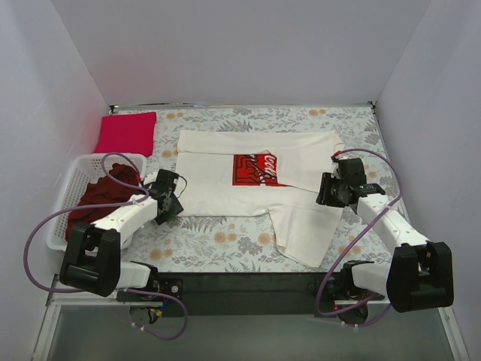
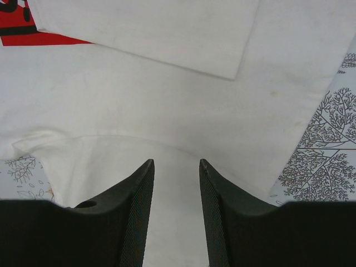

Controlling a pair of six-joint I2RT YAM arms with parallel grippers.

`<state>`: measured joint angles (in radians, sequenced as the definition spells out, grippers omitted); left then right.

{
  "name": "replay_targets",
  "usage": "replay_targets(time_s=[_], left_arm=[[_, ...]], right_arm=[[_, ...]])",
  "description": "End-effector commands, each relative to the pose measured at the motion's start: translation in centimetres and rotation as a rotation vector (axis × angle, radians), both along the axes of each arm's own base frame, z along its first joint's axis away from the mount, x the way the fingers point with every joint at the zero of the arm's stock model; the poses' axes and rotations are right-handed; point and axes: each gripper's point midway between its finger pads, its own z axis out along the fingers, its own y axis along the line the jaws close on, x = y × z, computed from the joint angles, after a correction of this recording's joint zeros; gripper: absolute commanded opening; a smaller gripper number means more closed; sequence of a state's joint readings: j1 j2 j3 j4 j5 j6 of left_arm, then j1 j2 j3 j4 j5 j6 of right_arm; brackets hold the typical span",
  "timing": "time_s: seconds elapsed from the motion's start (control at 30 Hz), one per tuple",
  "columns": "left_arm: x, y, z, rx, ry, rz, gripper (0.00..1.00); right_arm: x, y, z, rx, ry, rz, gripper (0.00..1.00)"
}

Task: Fold and stack the t-shirts
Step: Fold the tshirt

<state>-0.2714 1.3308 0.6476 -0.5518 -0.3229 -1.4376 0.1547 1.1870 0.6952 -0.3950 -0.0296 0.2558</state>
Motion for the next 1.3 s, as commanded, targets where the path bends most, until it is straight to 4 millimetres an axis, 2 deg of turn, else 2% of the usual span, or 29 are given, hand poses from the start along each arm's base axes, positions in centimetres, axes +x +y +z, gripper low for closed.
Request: replay_targets(time_s=[0.0, 0.13, 0.3, 0.6, 0.7, 0.73, 0.83, 1.07, 1.27], left_arm=[[1.2, 0.4, 1.6, 0.002, -0.095, 0.04, 0.44], [1.4, 0.2, 2.1, -0.015, -0.127, 0.038, 0.44], [1.0, -0.1, 0.7, -0.012, -0.065, 0.021, 0.43], [0.1, -0.3, -0.3, -0.021, -0.007, 0.018, 0.31], [0.0, -0.3, -0.6, -0.013, 0.019, 0.013, 0.2], [-0.2, -0.2, -0.8, -0.008, 0.033, 0.012, 0.11], [0.0, -0.2, -0.7, -0.009, 0.03, 0.009, 0.01], [0.1, -0.3, -0.6, -0.004, 0.031, -0.01, 0.0], [0.3, -0.3, -0.4, -0.004, 0.02, -0.01, 0.0]], right_arm=[[0.1, -0.3, 0.0, -0.013, -0.007, -0.011, 0.45], [0.0, -0.5, -0.1, -0.017, 0.0, -0.017, 0.45], [-0.2, -0.6, -0.2, -0.021, 0.014, -0.022, 0.45], [-0.7, -2.6, -0.2, -0.096, 0.015, -0.087, 0.45], [-1.0, -2.8, -0.6, -0.097, 0.024, -0.114, 0.45], [-1.2, -3.1, -0.8, -0.104, 0.03, -0.128, 0.45], [-1.3, -3.9, -1.1, -0.11, 0.04, -0.164, 0.46], [-2.0, -6.0, -2.5, -0.111, 0.091, -0.264, 0.48], [-0.9, -6.9, -2.6, -0.066, 0.083, -0.318, 0.48]])
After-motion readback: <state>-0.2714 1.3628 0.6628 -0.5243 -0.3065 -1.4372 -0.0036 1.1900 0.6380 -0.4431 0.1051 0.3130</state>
